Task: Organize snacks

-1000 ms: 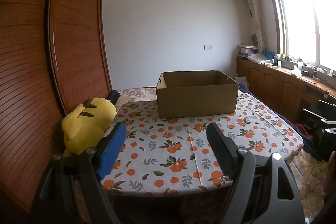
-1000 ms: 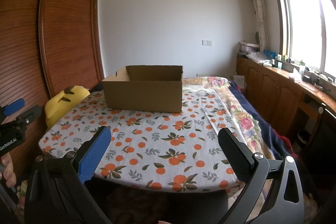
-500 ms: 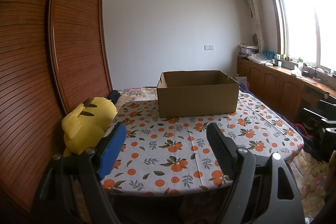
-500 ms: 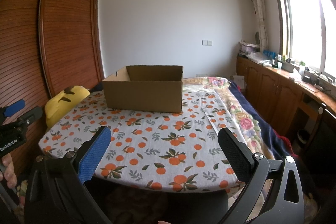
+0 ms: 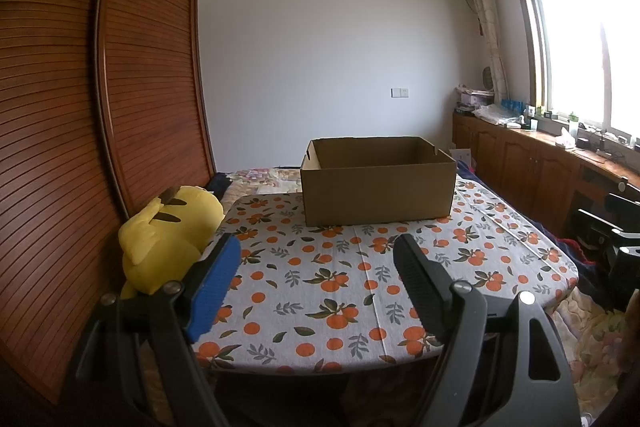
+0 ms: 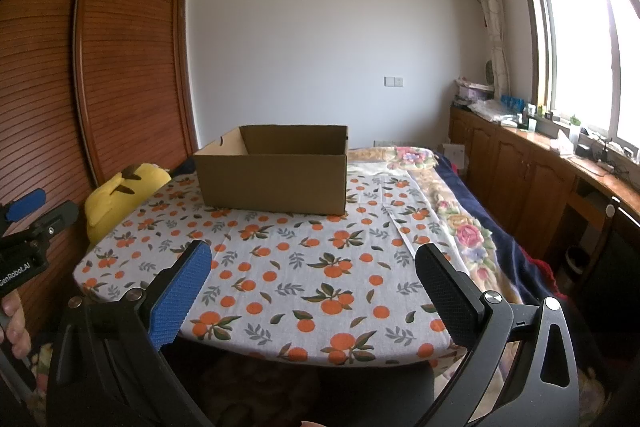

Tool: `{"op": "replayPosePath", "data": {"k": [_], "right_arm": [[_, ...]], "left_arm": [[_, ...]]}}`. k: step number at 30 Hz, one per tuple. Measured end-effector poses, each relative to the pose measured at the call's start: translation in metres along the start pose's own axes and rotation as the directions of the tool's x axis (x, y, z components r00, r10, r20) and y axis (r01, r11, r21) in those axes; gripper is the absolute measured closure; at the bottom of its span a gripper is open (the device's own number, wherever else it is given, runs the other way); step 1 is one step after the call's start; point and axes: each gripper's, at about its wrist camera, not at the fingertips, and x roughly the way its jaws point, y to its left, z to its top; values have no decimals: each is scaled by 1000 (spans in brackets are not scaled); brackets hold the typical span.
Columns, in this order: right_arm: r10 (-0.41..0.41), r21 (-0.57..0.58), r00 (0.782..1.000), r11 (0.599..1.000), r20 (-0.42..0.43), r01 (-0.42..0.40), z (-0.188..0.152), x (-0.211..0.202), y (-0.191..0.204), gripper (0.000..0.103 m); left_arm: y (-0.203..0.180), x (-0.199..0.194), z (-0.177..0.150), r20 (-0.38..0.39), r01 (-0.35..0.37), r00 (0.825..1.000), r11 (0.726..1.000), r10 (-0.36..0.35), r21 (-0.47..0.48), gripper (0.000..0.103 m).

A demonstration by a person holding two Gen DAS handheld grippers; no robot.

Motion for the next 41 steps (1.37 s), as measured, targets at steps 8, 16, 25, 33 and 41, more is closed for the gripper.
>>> {"op": "replayPosePath", "data": {"k": [8, 16, 25, 33, 41], "right_arm": [[-2, 0, 1000, 1000, 5, 2, 0, -1, 0, 0], [-5, -3, 1000, 1000, 17, 5, 2, -3, 0, 0], [-4, -7, 1000, 1000, 12, 4, 0, -2, 1, 0], [-5, -6, 1000, 1000, 11, 5, -1, -2, 1, 0], [-6, -6, 1000, 1000, 12, 6, -1, -2, 1, 0]], "left_arm": [[0, 0, 0, 0, -1, 1000, 1000, 1, 0, 23], [0, 0, 0, 1, -1, 1000, 1000, 1, -1, 23], [0, -1, 1, 5, 5, 1000, 1000, -5, -10, 23], [1, -2, 0, 3, -1, 1000, 1000, 1, -9, 23], [1, -2, -1, 2, -2, 1000, 1000, 2, -9, 23]]}}
